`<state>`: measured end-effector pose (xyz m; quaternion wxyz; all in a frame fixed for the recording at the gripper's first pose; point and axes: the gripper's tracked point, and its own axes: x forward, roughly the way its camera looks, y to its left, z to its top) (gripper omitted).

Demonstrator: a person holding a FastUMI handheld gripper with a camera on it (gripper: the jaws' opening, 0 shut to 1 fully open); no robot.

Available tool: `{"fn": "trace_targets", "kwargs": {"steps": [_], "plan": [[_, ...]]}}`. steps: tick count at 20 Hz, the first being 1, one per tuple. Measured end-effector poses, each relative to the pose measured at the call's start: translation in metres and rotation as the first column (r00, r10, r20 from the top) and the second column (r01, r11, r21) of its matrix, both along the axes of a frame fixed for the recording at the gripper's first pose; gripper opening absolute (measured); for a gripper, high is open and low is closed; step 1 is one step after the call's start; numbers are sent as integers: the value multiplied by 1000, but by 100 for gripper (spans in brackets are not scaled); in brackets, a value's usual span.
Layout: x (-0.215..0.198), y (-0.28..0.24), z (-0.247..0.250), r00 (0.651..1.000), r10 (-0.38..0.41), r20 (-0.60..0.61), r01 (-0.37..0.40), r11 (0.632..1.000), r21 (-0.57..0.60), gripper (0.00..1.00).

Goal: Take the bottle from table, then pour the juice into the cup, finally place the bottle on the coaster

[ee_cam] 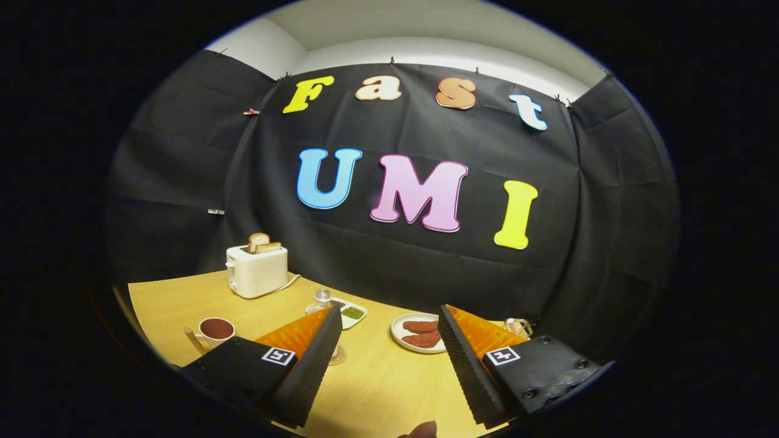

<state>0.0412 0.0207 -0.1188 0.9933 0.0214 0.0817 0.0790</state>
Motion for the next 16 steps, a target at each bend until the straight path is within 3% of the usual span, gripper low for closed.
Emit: {"fn": "trace_targets", "kwargs": {"steps": [7, 16], "plan": [[-20, -42, 43, 998, -55, 22, 55, 998, 6, 97], [-37, -80, 53, 991, -126, 47, 128, 991, -43, 97]]}}
